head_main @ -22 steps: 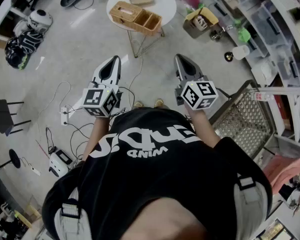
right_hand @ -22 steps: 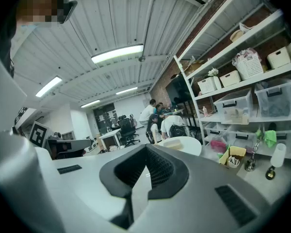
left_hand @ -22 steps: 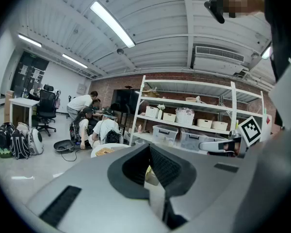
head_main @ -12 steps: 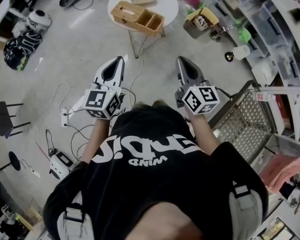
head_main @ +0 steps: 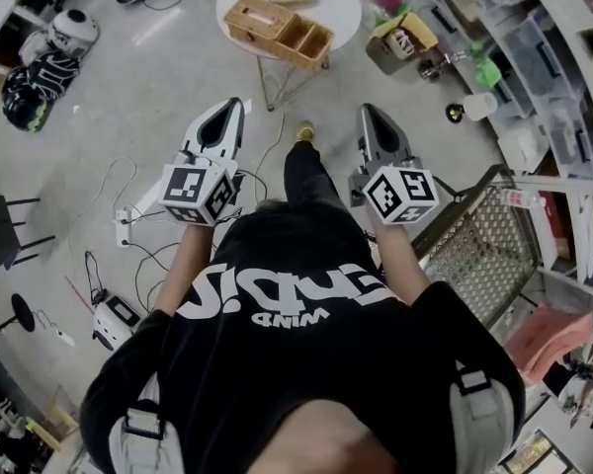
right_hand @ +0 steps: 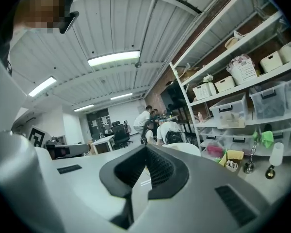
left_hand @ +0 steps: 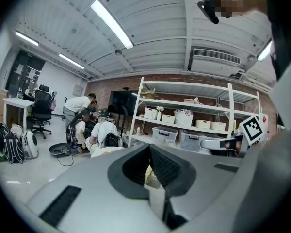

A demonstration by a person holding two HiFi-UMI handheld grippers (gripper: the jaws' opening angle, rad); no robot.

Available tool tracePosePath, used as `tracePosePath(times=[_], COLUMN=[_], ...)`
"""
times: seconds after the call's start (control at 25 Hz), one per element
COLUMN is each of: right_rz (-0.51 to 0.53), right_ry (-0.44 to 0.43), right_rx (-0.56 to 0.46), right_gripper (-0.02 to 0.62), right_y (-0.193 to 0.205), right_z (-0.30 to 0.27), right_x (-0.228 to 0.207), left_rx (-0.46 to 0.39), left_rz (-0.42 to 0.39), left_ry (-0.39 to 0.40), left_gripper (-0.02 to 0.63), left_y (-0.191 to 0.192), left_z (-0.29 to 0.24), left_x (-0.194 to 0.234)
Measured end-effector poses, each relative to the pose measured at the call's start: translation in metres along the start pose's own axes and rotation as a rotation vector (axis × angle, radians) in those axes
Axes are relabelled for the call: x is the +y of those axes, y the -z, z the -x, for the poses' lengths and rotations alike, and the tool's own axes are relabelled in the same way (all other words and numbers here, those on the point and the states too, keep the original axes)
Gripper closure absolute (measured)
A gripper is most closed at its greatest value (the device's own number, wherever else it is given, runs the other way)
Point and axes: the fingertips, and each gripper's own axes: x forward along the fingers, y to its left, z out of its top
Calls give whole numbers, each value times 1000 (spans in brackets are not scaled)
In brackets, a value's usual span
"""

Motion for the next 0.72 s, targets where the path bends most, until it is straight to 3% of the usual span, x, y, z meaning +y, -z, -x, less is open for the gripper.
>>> tracePosePath(times=[0.28,0.72], right_rz=[-24,-47], right_ry=[-6,-44], right_rx=[-2,41], right_gripper=[597,597], right_y=[-4,-43], right_z=[-58,-183], right_x=[-17,-63], left_rx=[-9,-3], left_rz=[22,45], left_ry=[-21,-54], left_gripper=[607,607], left_y=[-8,-46], left_z=[-45,-158], left_x=[39,108])
